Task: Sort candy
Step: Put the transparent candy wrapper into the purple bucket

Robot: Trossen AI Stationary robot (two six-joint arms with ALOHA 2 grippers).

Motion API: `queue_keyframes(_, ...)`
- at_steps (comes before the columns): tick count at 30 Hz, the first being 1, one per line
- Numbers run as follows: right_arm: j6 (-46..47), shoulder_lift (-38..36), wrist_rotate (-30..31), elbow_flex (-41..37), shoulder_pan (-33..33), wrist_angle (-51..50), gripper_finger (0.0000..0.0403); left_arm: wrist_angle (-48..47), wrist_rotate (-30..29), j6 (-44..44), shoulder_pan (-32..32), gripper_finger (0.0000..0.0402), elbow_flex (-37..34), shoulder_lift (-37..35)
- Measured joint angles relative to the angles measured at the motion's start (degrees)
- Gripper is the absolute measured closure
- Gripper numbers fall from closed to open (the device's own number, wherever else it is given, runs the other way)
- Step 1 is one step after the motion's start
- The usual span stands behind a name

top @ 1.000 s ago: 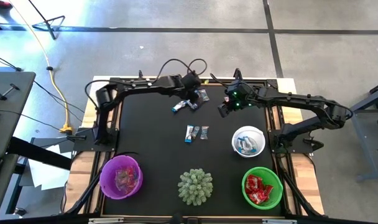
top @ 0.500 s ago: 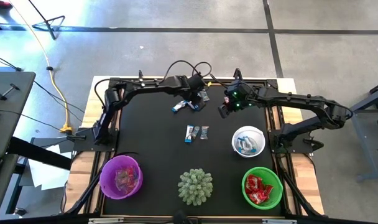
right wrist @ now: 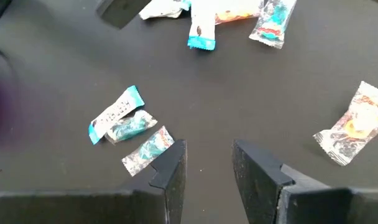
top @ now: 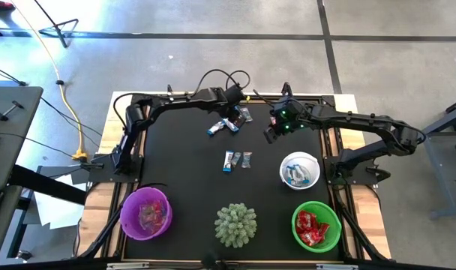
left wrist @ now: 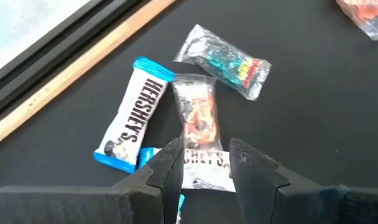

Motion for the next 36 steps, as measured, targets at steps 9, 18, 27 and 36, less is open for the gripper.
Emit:
queue_keyframes(9,-0.4,0.0,-0.8,0.0,0.0,0.0,0.0279,1.4,2.5,0.6,0.5,0.0284,-0.1,0.7)
queue_keyframes(18,-0.5,0.0,-0.8,0.0,0.0,0.0,0.0279,3.4,3.4,0.2,0.7,0.0284,-0.1,2.5)
queue_keyframes(27,-0.5,0.0,-1.0,0.0,0.0,0.0,0.0279,5.1,3.9,0.1,0.9,0.0284,-0.1,4.3)
queue_keyframes(36,-0.4,0.0,-1.0,0.0,0.0,0.0,0.0279,4.5,3.7,0.1,1.0,0.0284,0.0,4.2)
